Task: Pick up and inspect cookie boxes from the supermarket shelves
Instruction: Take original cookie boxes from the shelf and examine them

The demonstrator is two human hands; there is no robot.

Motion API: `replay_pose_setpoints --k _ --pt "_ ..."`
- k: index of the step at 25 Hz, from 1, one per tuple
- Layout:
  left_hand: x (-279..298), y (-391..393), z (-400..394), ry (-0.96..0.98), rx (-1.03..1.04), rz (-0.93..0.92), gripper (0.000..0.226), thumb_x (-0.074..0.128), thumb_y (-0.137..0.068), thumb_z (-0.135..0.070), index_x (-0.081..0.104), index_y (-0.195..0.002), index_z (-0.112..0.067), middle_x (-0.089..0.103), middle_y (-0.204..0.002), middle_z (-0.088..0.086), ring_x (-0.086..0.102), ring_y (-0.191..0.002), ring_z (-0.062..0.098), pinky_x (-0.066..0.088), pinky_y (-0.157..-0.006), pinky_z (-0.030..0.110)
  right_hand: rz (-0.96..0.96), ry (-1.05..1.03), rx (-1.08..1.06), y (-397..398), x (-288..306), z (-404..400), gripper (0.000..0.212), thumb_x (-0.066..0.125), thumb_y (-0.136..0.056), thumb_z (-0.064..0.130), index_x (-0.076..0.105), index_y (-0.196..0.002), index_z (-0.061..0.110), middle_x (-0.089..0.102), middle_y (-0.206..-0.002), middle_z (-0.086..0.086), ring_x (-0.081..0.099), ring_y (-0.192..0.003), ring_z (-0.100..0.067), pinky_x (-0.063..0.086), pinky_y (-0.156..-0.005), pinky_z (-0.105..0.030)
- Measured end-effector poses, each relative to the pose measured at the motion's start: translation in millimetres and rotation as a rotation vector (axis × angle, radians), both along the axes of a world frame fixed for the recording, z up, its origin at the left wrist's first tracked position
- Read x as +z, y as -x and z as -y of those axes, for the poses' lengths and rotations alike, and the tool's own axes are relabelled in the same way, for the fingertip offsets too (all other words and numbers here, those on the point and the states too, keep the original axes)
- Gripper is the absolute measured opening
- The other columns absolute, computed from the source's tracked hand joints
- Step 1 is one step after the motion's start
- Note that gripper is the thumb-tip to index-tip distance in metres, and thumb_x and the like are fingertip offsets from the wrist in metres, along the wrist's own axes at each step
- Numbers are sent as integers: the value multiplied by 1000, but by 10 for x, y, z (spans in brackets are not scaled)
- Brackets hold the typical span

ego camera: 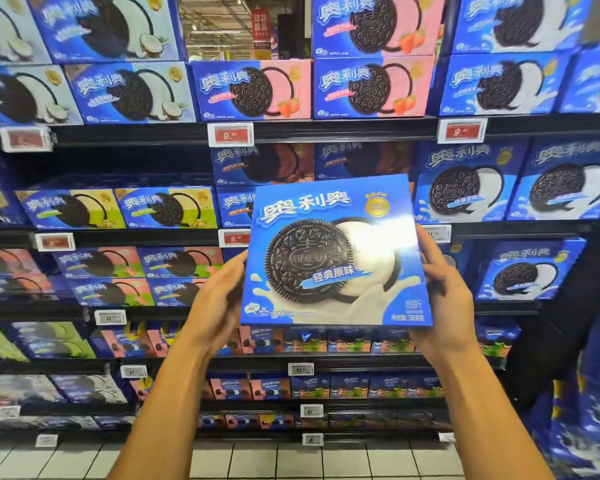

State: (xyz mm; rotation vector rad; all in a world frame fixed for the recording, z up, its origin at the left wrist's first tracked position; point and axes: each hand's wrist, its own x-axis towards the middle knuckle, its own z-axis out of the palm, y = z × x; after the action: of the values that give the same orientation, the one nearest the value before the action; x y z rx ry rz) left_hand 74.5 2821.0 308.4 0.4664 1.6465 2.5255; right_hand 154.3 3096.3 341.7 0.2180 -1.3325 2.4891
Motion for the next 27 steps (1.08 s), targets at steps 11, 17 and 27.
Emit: replay_pose_setpoints --k 11,17,27 --pt "301 -210 -58 -52 -131 -51 60 63 -88 -23 44 -144 -30 63 -134 -2 63 -118 22 57 -90 42 -4 87 47 41 -42 -96 31 53 -92 30 78 -108 28 76 -112 1 74 -95 -15 60 -70 -27" --pt "453 -156 -137 177 6 23 31 46 -100 -27 67 -122 -21 76 -107 5 74 -90 25 60 -62 35 162 -58 3 181 144 -114 35 45 -104 34 77 -110 19 77 -107 -7 76 -84 -22 60 -59 -31" --pt "417 -99 -218 276 33 99 39 42 -102 -35 79 -93 -31 76 -97 16 75 -80 28 58 -60 31 298 -165 -3 251 98 -177 35 44 -102 42 70 -94 21 73 -69 -1 74 -62 -21 59 -50 -28"
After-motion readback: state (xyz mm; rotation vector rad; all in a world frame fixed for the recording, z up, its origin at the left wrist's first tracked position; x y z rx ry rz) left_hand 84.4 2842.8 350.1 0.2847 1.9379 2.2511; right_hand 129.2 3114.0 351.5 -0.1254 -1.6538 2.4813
